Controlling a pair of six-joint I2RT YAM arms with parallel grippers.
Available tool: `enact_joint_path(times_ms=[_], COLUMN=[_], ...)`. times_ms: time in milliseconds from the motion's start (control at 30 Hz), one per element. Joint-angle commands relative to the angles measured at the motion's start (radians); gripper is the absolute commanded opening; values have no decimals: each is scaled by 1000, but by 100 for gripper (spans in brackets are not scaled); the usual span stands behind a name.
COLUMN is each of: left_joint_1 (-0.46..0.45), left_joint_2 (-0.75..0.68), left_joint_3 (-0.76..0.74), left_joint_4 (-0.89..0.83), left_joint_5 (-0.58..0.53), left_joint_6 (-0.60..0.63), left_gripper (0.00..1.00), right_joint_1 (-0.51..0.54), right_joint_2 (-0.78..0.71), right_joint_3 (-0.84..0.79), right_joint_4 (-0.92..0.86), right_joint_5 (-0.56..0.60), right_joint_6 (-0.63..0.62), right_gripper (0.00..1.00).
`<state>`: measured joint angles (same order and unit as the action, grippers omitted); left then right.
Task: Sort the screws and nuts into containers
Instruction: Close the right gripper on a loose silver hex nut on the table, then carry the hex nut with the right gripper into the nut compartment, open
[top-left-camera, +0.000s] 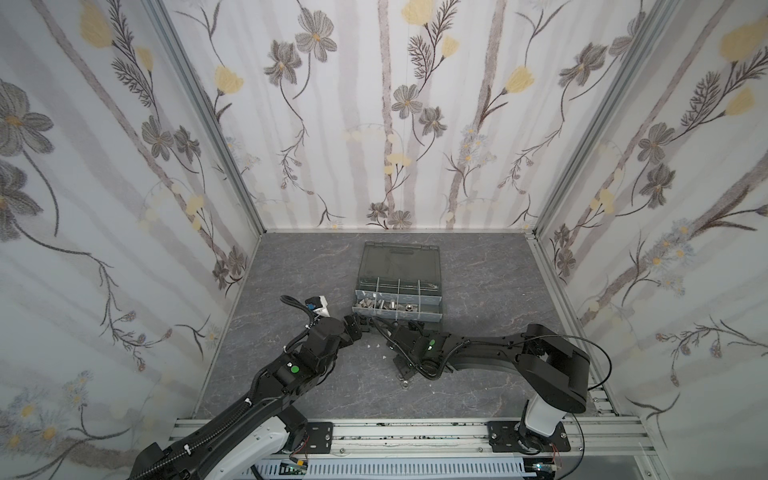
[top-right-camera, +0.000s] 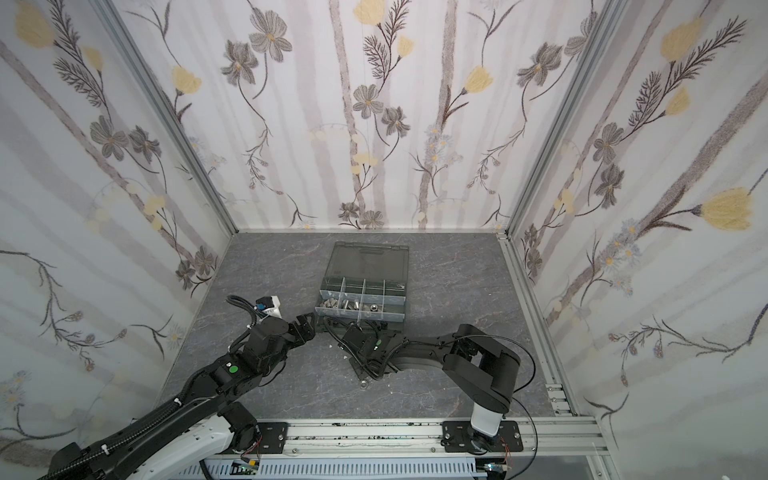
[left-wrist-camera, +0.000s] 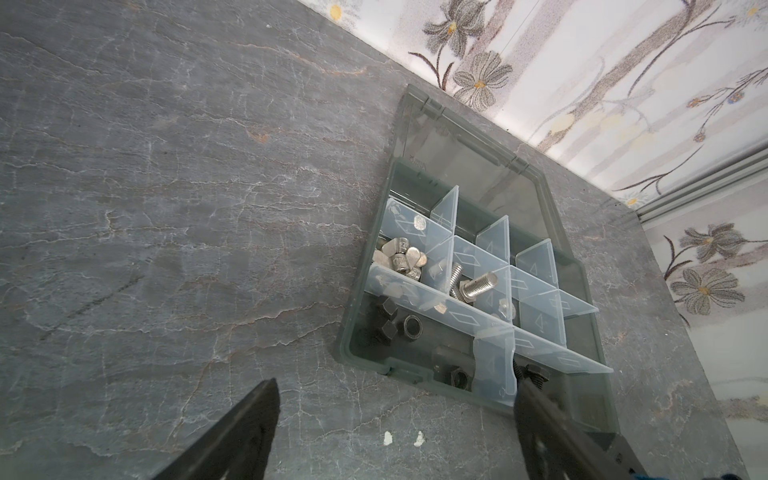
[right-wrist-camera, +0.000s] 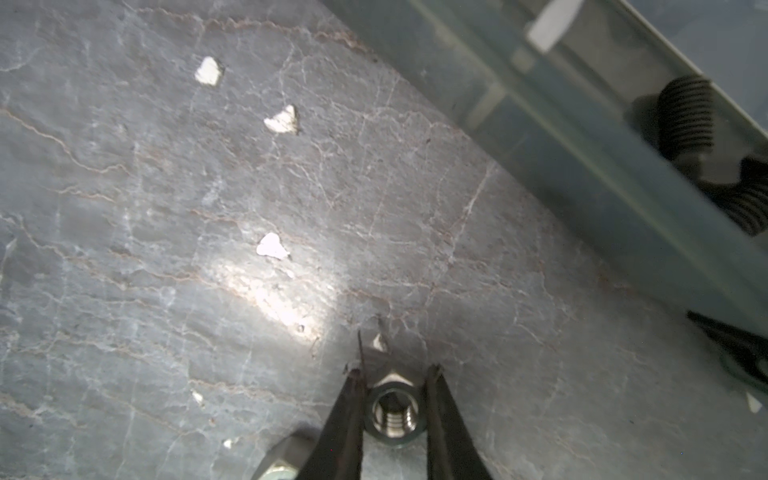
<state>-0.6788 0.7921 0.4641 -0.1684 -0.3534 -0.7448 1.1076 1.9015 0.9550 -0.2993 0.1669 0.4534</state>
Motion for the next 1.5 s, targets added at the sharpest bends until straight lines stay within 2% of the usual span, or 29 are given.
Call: enact_joint_path(times_ms=[0, 200, 400, 667, 1067, 1467], left_joint_1=[0, 1, -1, 1, -1, -1], left_joint_2=[-1, 2, 10, 48, 121, 136], left_joint_3=[-1, -4, -6, -2, 22, 17], left_joint_4=[18, 17, 18, 20, 23, 24], left_joint_5=[-12, -8, 9, 52, 117, 133], left_joint_6=[-19, -14, -21, -27, -33, -38], left_gripper=[91, 91, 90, 90, 90, 90], right_joint_1=[0, -14, -134, -319, -339, -342], right_joint_2=[-11, -114, -209, -120, 21, 37], right_joint_3=[-5, 22, 103, 205, 281, 295], right_joint_4=[-18, -41, -33, 2, 52, 56], right_joint_5=[17, 81, 105, 71, 15, 5], right_joint_6=[-4, -14, -80, -118, -107, -101], right_gripper=[18, 15, 16, 16, 18, 27])
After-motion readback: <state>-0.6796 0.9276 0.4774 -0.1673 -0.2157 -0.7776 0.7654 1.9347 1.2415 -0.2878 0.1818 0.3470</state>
